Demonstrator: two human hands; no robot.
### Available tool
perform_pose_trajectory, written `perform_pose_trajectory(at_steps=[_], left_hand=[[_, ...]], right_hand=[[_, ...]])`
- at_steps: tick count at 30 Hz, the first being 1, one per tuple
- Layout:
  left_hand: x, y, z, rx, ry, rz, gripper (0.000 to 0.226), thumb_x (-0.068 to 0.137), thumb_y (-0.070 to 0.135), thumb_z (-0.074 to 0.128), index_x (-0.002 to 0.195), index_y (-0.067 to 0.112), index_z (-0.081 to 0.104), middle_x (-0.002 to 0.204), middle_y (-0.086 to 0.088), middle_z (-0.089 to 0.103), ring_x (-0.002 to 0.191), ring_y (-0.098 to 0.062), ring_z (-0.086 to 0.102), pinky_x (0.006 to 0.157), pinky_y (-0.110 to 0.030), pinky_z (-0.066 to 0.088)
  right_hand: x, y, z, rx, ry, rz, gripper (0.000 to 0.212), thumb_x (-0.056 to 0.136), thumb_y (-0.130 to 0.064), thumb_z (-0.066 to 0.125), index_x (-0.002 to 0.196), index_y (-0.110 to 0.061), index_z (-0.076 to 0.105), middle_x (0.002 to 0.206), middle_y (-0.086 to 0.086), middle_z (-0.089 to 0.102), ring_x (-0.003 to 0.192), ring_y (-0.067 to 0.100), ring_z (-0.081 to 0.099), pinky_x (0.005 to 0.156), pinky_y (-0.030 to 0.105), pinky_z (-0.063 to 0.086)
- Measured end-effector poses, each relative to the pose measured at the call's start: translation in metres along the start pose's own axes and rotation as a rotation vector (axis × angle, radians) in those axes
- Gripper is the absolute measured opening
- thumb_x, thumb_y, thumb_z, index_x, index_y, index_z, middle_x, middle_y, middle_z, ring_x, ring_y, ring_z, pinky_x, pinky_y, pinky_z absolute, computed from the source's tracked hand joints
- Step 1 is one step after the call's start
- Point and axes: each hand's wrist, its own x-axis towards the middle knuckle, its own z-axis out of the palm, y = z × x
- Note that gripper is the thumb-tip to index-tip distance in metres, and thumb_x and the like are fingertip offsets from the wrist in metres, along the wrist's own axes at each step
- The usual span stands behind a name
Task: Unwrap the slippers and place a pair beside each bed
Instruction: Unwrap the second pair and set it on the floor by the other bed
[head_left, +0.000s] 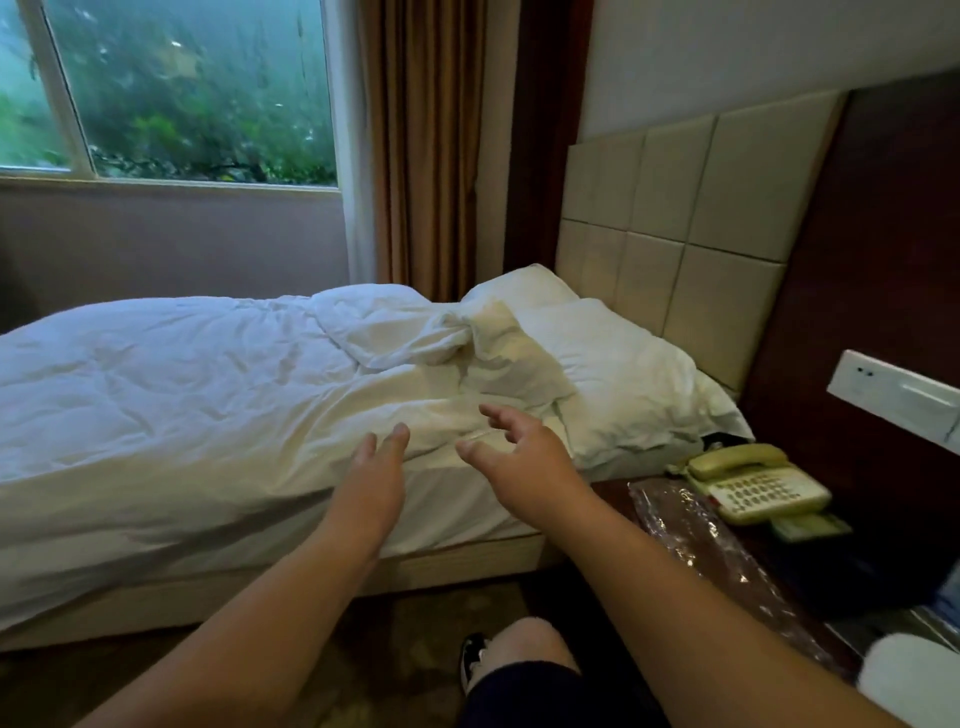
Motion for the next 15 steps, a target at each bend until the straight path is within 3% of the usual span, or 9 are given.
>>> perform_pose_trajectory(at_steps=[4, 9, 15], left_hand=[[-0.019, 0.014, 0.039, 0.073, -0.102, 0.056, 0.074, 0.091, 0.065, 0.043, 0.153, 0.029, 0.028, 0.161, 0.001, 0.029, 0.146, -0.023, 0.026, 0.117, -0.045, 0.022], [-0.063, 0.025, 0.083, 0.144, -0.267, 0.118, 0.066, 0.094, 0.059, 0.047, 0.153, 0.035, 0.03, 0.16, 0.0, 0.031, 0.146, -0.023, 0.026, 0.114, -0.039, 0.021], [-0.101, 0.022, 0.131, 0.367, -0.409, 0.286, 0.065, 0.094, 0.058, 0.049, 0.153, 0.036, 0.03, 0.159, 0.002, 0.032, 0.145, -0.018, 0.027, 0.116, -0.039, 0.022]], right_hand=[[-0.022, 0.013, -0.046, 0.016, 0.089, 0.016, 0.057, 0.081, -0.045, 0.068, 0.134, -0.033, 0.052, 0.136, -0.009, 0.05, 0.114, 0.001, 0.043, 0.092, 0.025, 0.037], [-0.067, 0.053, -0.091, -0.039, 0.25, 0.093, 0.057, 0.079, -0.042, 0.07, 0.133, -0.032, 0.053, 0.13, -0.012, 0.05, 0.114, 0.002, 0.046, 0.096, 0.024, 0.04], [-0.119, 0.123, -0.134, -0.178, 0.349, 0.285, 0.061, 0.078, -0.051, 0.063, 0.135, -0.034, 0.049, 0.134, -0.01, 0.046, 0.117, 0.01, 0.047, 0.097, 0.035, 0.044]])
